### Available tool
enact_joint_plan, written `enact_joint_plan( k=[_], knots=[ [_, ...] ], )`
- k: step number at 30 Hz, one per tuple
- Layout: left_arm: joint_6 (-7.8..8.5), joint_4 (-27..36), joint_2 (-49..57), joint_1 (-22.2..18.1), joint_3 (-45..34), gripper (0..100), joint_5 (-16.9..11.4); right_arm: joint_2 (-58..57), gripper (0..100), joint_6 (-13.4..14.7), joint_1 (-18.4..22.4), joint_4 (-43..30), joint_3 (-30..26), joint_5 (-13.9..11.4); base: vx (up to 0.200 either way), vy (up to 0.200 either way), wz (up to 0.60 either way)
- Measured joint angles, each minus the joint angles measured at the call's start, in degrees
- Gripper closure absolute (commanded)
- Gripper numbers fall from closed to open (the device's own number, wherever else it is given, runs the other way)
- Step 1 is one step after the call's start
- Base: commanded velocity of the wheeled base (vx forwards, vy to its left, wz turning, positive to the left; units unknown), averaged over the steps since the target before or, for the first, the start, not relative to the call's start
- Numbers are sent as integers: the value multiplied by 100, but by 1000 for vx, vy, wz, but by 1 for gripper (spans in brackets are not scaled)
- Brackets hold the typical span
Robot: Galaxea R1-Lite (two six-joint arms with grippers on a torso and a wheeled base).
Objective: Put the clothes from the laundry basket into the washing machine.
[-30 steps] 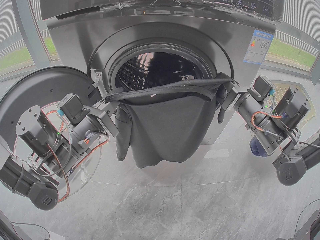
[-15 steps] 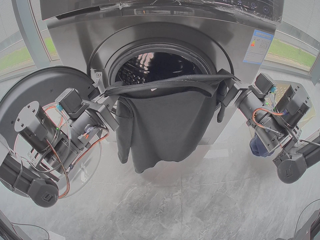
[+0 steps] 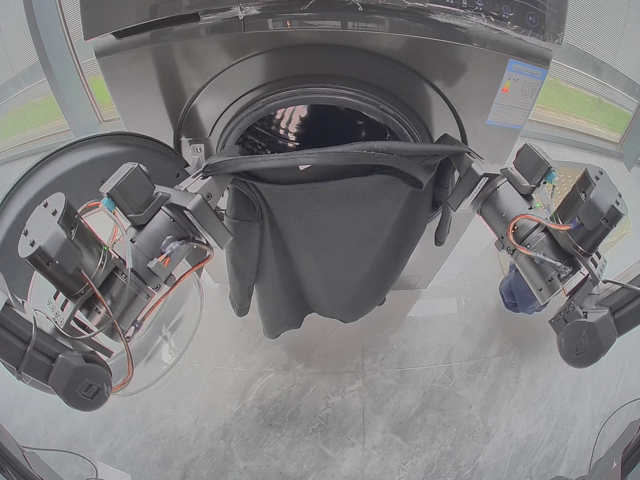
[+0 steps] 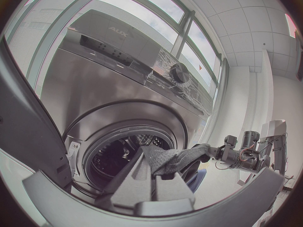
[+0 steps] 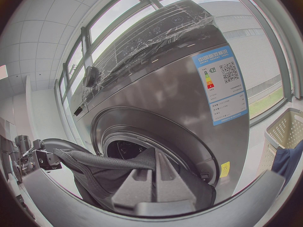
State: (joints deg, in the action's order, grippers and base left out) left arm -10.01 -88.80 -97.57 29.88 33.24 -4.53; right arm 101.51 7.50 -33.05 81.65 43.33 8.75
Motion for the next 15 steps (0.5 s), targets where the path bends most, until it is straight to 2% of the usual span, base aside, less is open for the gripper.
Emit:
enact_joint_plan(
  k=[15],
  knots=[
    [5,6,59,73,44,100,-22,-113,100,18,-16,-20,-90,-2,0,0,0]
  ],
)
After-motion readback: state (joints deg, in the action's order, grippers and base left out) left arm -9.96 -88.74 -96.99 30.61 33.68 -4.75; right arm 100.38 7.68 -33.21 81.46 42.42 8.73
